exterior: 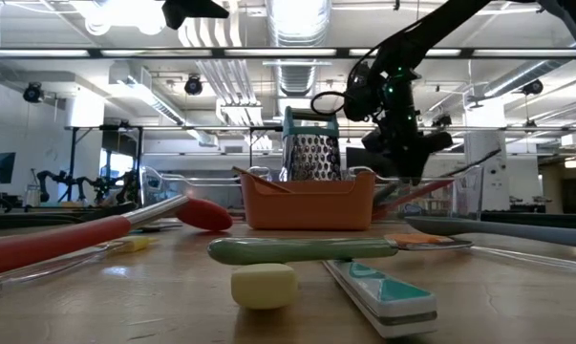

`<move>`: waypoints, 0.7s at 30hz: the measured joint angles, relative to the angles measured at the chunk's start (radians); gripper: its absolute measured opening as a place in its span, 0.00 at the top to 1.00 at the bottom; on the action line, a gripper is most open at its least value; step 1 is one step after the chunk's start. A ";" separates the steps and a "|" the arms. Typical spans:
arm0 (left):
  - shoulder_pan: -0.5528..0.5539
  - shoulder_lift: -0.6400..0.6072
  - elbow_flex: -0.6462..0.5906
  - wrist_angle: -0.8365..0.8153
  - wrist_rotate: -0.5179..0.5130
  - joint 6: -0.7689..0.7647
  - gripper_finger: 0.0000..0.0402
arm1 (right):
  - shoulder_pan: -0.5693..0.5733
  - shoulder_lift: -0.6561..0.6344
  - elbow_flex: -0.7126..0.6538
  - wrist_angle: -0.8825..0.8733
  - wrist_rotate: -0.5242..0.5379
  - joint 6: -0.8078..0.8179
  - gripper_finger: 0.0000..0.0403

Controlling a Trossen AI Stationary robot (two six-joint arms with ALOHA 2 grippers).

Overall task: Pick & Place Kitchen Items
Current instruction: Put the right black serving spoon into the right transparent bin, then put the blue spatula into the left transparent bin

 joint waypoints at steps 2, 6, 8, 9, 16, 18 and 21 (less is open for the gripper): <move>0.000 0.000 0.000 0.000 0.000 0.000 0.42 | 0.000 0.000 0.000 0.000 0.000 0.019 0.63; 0.000 0.000 0.000 0.000 0.000 0.000 0.42 | 0.001 -0.002 0.010 -0.019 0.004 0.065 0.55; 0.000 0.000 0.000 0.000 0.000 -0.001 0.42 | 0.002 -0.006 0.024 -0.049 0.008 0.099 0.54; 0.000 0.000 0.000 0.000 0.000 0.000 0.42 | 0.002 -0.008 0.031 -0.065 0.013 0.117 0.53; 0.000 0.000 0.000 0.001 0.000 -0.002 0.42 | 0.007 -0.017 0.089 -0.222 0.035 0.291 0.53; 0.000 0.000 0.000 0.001 0.000 -0.002 0.42 | 0.008 -0.028 0.103 -0.264 0.035 0.358 0.54; 0.000 0.000 -0.001 0.001 0.000 -0.002 0.42 | 0.018 -0.057 0.126 -0.323 0.032 0.478 0.56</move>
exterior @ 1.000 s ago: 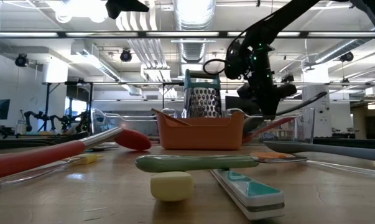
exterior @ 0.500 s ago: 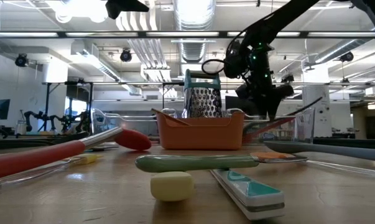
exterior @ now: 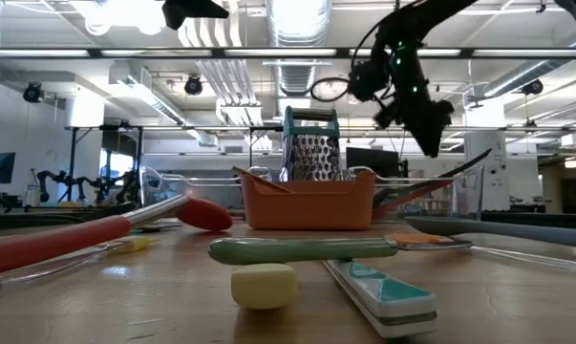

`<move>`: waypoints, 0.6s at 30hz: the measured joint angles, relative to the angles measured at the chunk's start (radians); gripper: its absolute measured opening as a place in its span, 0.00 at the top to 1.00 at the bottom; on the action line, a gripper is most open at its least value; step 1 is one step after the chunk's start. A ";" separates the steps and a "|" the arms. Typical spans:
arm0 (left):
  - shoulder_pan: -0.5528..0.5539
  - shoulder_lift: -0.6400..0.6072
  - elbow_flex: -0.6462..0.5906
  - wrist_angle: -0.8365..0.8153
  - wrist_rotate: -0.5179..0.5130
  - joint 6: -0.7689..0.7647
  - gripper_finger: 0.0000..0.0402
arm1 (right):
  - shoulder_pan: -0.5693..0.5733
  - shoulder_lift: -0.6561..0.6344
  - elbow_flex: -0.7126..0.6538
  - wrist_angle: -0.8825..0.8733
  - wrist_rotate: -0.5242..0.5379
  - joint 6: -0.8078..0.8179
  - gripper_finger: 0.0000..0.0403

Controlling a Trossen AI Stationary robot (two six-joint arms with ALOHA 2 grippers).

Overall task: Pick & Place Kitchen Items
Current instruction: Put the blue spatula into the left transparent bin

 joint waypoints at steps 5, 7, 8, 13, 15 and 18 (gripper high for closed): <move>0.000 0.000 0.000 0.001 0.000 0.000 0.42 | 0.035 -0.092 0.027 -0.046 -0.076 0.148 0.60; 0.000 0.000 0.000 0.001 0.000 0.000 0.42 | 0.059 -0.148 0.030 -0.046 -0.109 0.190 0.62; 0.000 0.000 0.000 0.000 0.000 0.000 0.42 | 0.073 -0.177 0.031 -0.047 -0.120 0.214 0.63; 0.000 -0.003 0.000 -0.013 0.000 -0.023 0.42 | 0.164 -0.333 0.031 -0.046 -0.139 0.396 0.68; -0.001 -0.009 0.000 -0.037 0.000 -0.040 0.42 | 0.215 -0.398 0.031 -0.046 -0.141 0.483 0.69; -0.009 -0.013 0.009 -0.120 0.000 -0.047 0.42 | 0.302 -0.489 0.031 -0.046 -0.144 0.628 0.72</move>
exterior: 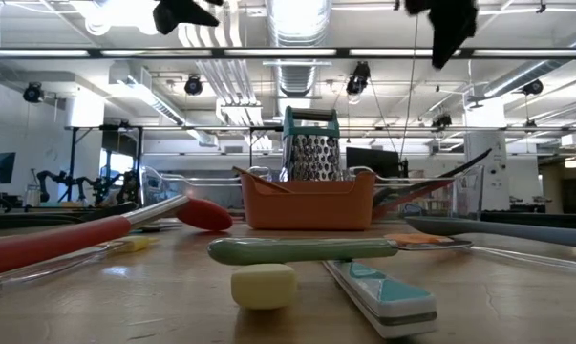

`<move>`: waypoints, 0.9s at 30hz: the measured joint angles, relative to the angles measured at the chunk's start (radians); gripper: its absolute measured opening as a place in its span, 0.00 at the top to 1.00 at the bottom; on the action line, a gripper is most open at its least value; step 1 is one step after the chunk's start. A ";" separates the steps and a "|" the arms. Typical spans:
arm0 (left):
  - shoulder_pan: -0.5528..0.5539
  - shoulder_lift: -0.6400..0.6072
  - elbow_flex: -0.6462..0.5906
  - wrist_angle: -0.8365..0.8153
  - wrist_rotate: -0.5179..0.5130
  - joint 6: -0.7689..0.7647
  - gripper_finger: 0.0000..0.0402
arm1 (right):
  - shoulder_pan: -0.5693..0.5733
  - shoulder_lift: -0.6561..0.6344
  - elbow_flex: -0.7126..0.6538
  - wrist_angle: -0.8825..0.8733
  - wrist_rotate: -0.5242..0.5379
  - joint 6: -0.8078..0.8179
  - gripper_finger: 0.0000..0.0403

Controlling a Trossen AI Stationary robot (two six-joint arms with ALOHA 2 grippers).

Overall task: Pick & Place Kitchen Items
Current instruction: Put the blue spatula into the left transparent bin

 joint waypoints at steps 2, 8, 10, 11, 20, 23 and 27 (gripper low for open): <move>-0.012 0.000 0.007 -0.073 0.001 -0.026 0.42 | 0.060 -0.053 0.000 0.000 0.002 0.110 0.74; -0.080 0.008 0.011 -0.283 -0.013 -0.153 0.42 | 0.213 -0.159 0.000 0.006 0.052 0.369 0.79; -0.113 0.015 0.011 -0.342 -0.045 -0.215 0.42 | 0.249 -0.173 -0.002 0.006 0.099 0.408 0.80; -0.130 0.019 0.011 -0.366 -0.066 -0.252 0.42 | 0.262 -0.176 -0.002 0.006 0.121 0.419 0.81; -0.253 0.070 0.011 -0.463 -0.152 -0.621 0.48 | 0.280 -0.154 -0.010 0.006 0.143 0.340 0.87; -0.305 0.105 0.011 -0.484 -0.172 -0.721 0.51 | 0.280 -0.143 -0.013 0.006 0.146 0.253 0.88; -0.397 0.175 0.011 -0.484 -0.172 -0.821 0.54 | 0.280 -0.129 -0.013 0.006 0.177 0.159 0.89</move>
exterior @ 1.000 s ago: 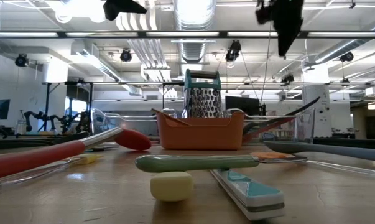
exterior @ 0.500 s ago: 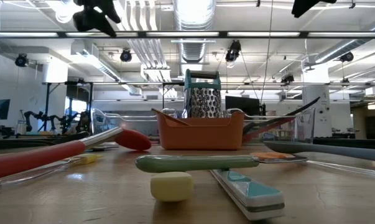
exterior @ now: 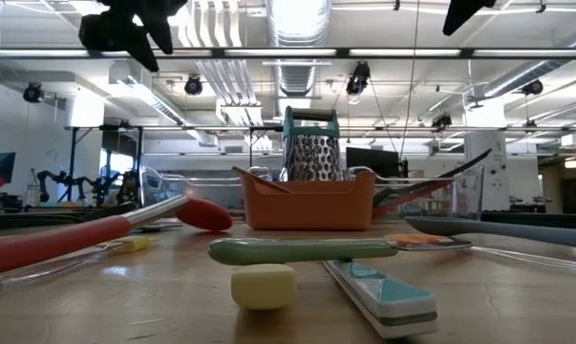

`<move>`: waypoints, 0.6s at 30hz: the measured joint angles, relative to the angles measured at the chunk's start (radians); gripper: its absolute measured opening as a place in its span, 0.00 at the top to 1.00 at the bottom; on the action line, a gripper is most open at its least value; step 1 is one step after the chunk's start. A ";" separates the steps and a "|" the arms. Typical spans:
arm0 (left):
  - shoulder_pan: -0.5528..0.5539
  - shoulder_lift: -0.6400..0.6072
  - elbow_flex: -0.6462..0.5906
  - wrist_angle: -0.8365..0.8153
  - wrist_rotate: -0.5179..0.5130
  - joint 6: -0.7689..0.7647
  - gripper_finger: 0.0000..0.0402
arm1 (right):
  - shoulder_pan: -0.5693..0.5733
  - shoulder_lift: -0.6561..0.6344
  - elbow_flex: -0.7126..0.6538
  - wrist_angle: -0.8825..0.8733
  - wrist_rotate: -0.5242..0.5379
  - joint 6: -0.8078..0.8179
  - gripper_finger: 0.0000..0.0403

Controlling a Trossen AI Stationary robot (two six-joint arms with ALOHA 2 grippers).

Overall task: Pick & Place Kitchen Items
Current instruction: Put the blue spatula into the left transparent bin

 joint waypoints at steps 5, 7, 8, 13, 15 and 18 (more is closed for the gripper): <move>-0.123 0.095 0.011 -0.014 0.023 -0.156 0.56 | 0.000 0.000 0.000 0.000 0.059 -0.044 0.89; -0.163 0.132 0.015 -0.028 0.026 -0.241 0.56 | 0.000 -0.001 0.000 0.000 0.086 -0.046 0.89; -0.180 0.150 0.016 -0.030 0.027 -0.273 0.56 | 0.000 -0.002 0.000 0.000 0.101 -0.050 0.89; -0.219 0.251 0.016 -0.037 0.037 -0.350 0.56 | -0.001 -0.002 0.000 0.001 0.167 -0.104 0.89; -0.219 0.291 0.016 -0.037 0.055 -0.346 0.56 | -0.001 -0.002 0.000 0.002 0.178 -0.127 0.89; -0.217 0.346 0.015 -0.037 0.083 -0.295 0.56 | -0.001 -0.002 0.000 0.002 0.178 -0.135 0.89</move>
